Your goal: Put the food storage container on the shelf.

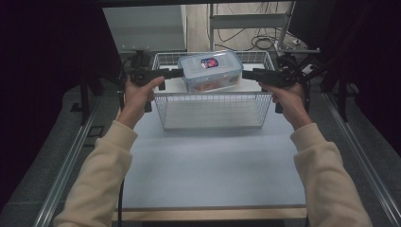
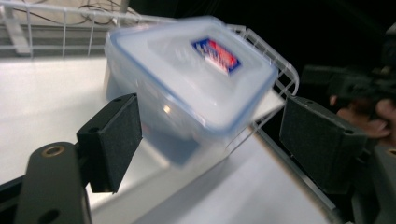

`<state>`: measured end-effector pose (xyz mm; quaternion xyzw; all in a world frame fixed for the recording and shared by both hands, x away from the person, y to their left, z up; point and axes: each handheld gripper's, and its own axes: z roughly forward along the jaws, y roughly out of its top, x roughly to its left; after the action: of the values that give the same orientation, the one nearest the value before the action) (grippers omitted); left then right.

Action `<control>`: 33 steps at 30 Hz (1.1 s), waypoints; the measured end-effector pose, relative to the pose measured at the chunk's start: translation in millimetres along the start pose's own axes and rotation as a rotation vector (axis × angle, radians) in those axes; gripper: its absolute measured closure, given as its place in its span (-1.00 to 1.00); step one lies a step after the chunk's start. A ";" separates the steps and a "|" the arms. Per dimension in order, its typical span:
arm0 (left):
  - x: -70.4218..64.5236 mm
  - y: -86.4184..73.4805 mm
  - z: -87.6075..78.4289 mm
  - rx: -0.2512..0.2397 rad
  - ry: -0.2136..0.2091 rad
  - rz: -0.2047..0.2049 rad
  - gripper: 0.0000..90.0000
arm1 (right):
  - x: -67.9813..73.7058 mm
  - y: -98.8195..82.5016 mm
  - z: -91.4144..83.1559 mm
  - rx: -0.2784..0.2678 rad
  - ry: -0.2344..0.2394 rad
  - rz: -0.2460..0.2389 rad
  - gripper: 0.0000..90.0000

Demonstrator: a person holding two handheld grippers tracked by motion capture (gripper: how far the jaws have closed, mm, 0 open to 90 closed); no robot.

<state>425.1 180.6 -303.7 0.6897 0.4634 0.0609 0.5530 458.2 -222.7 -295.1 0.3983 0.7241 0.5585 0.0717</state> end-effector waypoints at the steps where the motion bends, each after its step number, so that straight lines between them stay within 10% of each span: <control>1: -3.8 -5.6 -3.1 0.002 0.004 0.010 -0.55 | 1.5 -4.2 -2.9 0.000 0.005 -0.008 -0.24; 8: -22.7 -52.9 -23.4 -0.008 0.001 0.084 -0.55 | 14.3 -44.3 -22.9 0.003 0.050 -0.071 -0.33; 22: -22.9 -160.3 -34.3 0.066 -0.041 0.085 -0.56 | 19.6 -146.8 -42.9 0.025 0.105 -0.083 -0.41; 33: -22.0 -196.6 -21.3 0.117 -0.007 0.127 -0.56 | 9.7 -193.7 -43.6 0.075 0.073 -0.071 -0.43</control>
<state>287.6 172.1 -447.2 0.7489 0.4197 0.0664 0.5085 331.5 -260.5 -443.5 0.3541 0.7605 0.5420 0.0502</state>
